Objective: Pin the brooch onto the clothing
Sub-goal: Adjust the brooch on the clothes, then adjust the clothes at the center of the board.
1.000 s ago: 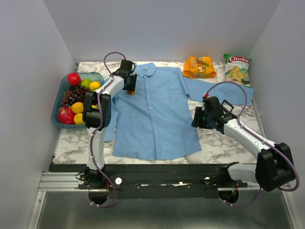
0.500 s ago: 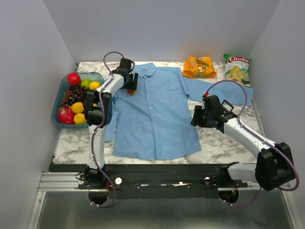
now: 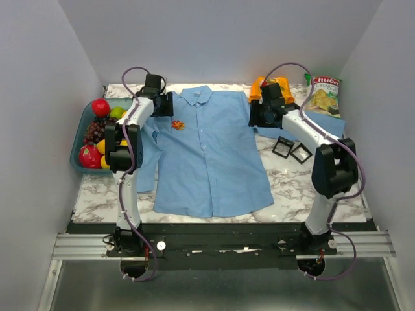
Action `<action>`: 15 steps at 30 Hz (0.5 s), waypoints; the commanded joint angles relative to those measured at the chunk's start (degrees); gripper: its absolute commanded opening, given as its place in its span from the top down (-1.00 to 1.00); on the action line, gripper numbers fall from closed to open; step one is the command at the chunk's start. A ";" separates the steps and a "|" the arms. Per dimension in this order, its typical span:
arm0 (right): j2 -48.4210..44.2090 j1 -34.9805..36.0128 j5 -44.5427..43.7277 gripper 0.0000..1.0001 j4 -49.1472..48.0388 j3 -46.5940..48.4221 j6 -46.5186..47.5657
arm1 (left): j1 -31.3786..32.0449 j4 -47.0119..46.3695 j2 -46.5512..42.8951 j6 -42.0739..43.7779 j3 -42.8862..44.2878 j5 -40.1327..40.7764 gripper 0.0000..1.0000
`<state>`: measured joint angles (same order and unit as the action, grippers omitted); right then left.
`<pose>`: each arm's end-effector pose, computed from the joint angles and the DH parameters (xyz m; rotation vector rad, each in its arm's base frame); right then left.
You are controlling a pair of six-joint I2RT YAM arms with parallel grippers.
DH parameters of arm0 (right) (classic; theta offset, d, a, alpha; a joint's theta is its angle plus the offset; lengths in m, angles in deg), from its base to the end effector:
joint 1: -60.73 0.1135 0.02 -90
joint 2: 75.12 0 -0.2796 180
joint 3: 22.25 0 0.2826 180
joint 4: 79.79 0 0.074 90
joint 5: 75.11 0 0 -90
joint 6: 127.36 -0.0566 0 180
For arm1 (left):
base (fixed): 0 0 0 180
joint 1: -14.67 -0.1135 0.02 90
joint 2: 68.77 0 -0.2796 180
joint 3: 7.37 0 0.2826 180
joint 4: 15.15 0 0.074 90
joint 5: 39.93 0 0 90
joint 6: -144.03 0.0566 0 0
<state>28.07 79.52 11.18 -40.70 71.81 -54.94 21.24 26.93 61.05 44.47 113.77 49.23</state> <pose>0.4270 0.1414 0.2436 0.0044 2.4212 0.2139 0.5572 -0.0650 0.1845 -0.0578 2.4611 -0.1410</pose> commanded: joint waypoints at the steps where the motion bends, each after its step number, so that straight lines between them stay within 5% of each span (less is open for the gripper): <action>1: 10.69 -1.64 -2.54 -0.28 6.74 12.03 4.31 | -3.31 1.03 2.72 -4.67 1.86 -8.80 -0.43; 10: 27.92 -4.45 -1.83 -0.21 14.65 27.97 5.89 | -8.41 -2.75 4.57 -12.14 -0.59 -16.65 -0.33; 12: 28.81 -4.90 -1.04 -0.02 15.36 28.68 5.81 | -9.20 -2.84 4.39 -12.32 -1.12 -16.39 -0.33; 15: 28.73 -6.04 -1.04 0.58 15.36 28.77 5.37 | -10.34 -3.28 3.86 -12.67 -2.70 -15.07 -0.33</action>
<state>56.40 74.93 10.07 -29.03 98.56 -49.89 13.20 24.16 64.53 33.96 113.64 34.71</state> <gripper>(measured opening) 0.335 0.667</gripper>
